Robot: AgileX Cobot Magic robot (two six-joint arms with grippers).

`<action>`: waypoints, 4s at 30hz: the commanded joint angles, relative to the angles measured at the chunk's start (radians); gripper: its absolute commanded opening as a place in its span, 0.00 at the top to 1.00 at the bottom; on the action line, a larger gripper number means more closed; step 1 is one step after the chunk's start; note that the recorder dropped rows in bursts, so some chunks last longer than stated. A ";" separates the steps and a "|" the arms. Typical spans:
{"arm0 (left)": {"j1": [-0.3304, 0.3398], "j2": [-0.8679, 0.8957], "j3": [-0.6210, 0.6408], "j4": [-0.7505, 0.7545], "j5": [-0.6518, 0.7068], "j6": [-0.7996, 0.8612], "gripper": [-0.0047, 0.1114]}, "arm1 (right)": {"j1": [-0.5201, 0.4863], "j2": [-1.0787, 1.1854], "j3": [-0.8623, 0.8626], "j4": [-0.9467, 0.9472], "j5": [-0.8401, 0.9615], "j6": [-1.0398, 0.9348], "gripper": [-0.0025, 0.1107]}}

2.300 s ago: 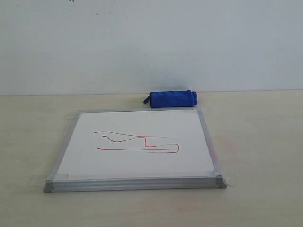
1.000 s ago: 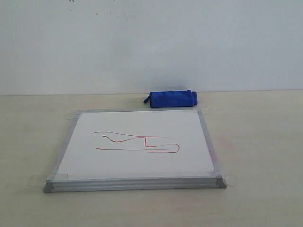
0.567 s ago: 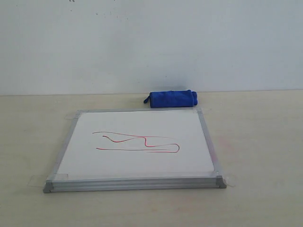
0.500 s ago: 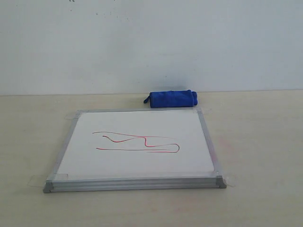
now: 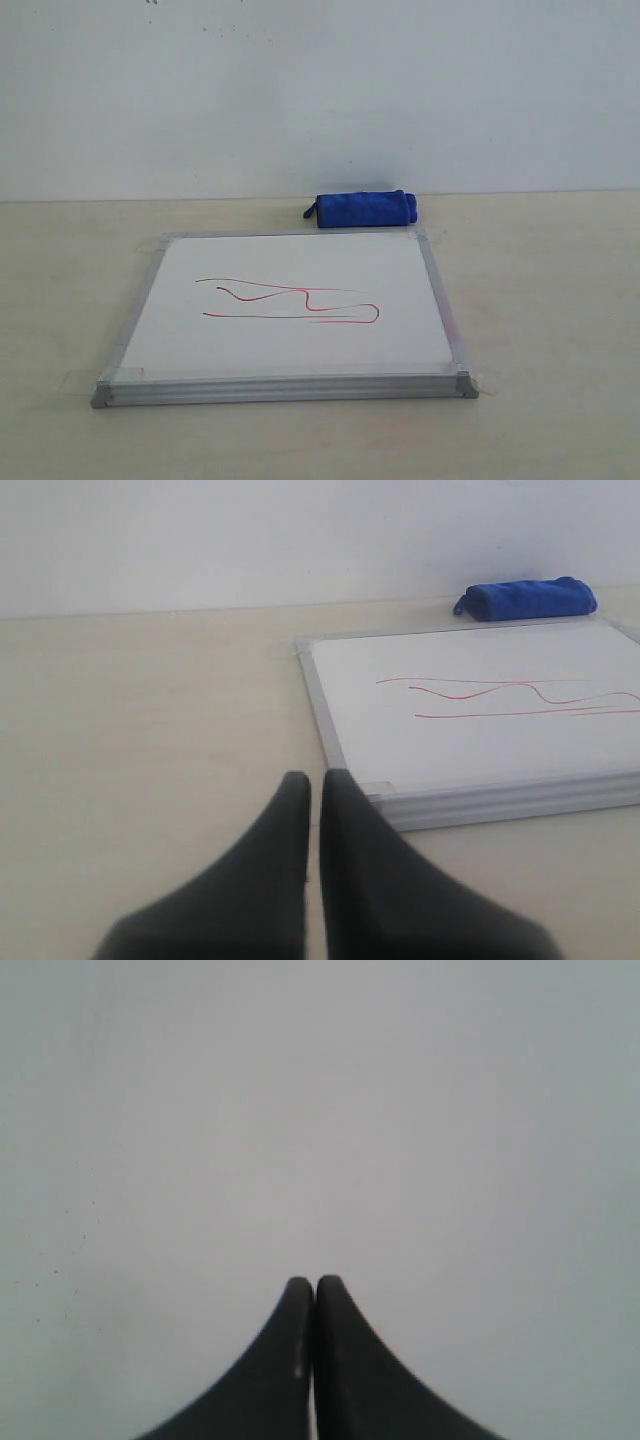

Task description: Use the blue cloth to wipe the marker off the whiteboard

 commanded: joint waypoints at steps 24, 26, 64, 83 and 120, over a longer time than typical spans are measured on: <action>0.003 -0.004 -0.002 -0.002 -0.013 0.005 0.93 | 0.226 0.947 -0.441 0.121 0.345 -0.401 0.98; 0.003 -0.004 -0.002 -0.002 -0.013 0.005 0.93 | 0.295 0.987 -0.441 0.125 0.233 -0.361 0.98; 0.003 -0.004 -0.002 -0.002 -0.013 0.005 0.93 | 0.260 1.845 -1.442 0.049 0.965 -0.943 0.98; 0.003 -0.004 -0.002 -0.002 -0.013 0.005 0.93 | 0.332 2.182 -1.851 0.013 0.858 -1.281 0.98; 0.003 -0.004 -0.002 -0.002 -0.013 0.005 0.93 | 0.258 2.413 -2.011 0.220 0.789 -1.250 0.98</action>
